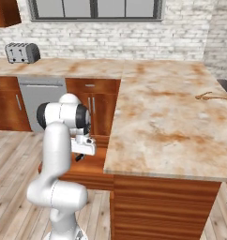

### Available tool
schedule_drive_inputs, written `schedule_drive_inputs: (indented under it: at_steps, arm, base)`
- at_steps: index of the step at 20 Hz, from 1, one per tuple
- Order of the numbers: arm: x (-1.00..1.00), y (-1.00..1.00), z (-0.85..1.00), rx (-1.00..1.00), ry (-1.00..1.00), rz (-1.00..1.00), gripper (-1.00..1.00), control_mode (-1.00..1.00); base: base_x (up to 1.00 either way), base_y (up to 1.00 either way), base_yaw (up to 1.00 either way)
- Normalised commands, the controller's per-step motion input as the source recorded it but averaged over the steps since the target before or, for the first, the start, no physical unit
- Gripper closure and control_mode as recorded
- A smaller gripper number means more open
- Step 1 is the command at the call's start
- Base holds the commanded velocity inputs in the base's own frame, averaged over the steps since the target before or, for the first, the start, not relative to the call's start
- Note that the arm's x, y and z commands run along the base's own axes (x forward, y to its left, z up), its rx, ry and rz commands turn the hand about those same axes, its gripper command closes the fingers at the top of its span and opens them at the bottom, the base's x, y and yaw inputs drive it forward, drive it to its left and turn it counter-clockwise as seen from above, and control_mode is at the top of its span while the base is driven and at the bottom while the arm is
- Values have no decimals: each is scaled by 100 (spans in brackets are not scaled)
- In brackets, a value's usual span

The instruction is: Pick up the metallic utensils from the counter and place them in the open drawer. Make sure not to pick up any wooden utensils.

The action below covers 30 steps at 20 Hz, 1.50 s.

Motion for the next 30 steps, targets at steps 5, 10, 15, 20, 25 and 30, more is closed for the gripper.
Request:
schedule_drive_inputs:
  at_steps: [5,10,15,20,25,30]
  arm:
    - [12,0,-53,-2,0,0,100,-100]
    - [11,0,2,0,0,0,100,-100]
    - [0,0,4,0,0,1,100,-100]
    - [0,0,0,0,0,0,-100,-100]
    - [0,0,23,0,1,0,-100,-100]
    - [-7,0,73,1,1,0,-100,-100]
  base:
    - [0,0,0]
    - [0,0,0]
    - [0,0,0]
    - [0,0,0]
    - [0,0,0]
    - [0,0,0]
